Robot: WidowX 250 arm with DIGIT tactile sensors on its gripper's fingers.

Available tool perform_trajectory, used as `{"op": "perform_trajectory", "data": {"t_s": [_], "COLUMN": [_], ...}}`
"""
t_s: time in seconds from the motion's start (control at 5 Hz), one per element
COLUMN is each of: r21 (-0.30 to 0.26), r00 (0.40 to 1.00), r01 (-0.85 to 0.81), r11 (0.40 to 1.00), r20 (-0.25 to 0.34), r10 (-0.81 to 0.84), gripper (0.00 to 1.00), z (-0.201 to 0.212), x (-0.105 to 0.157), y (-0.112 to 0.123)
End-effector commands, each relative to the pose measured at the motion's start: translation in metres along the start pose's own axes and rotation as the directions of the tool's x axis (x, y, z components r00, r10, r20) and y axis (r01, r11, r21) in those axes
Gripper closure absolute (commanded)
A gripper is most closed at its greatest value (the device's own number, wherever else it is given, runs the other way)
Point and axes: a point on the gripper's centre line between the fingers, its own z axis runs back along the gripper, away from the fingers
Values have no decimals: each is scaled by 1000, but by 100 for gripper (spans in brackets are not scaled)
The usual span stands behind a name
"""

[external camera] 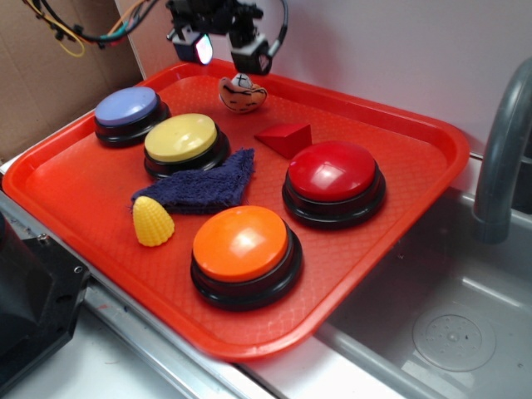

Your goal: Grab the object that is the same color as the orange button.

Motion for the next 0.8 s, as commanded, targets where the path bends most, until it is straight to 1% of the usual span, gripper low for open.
{"op": "perform_trajectory", "data": {"t_s": [0.0, 0.2, 0.4, 0.6], "r21": [-26, -82, -80, -67], "r00": [999, 992, 989, 991], "r01": [3, -52, -79, -78], "r11": [1000, 995, 994, 995], "r20": [42, 115, 118, 107], "r10": [-2, 61, 88, 85], "gripper": [0, 0, 100, 100], "z": [-15, -15, -18, -24], "x": [16, 24, 20, 12], "y": [3, -6, -5, -5]}}
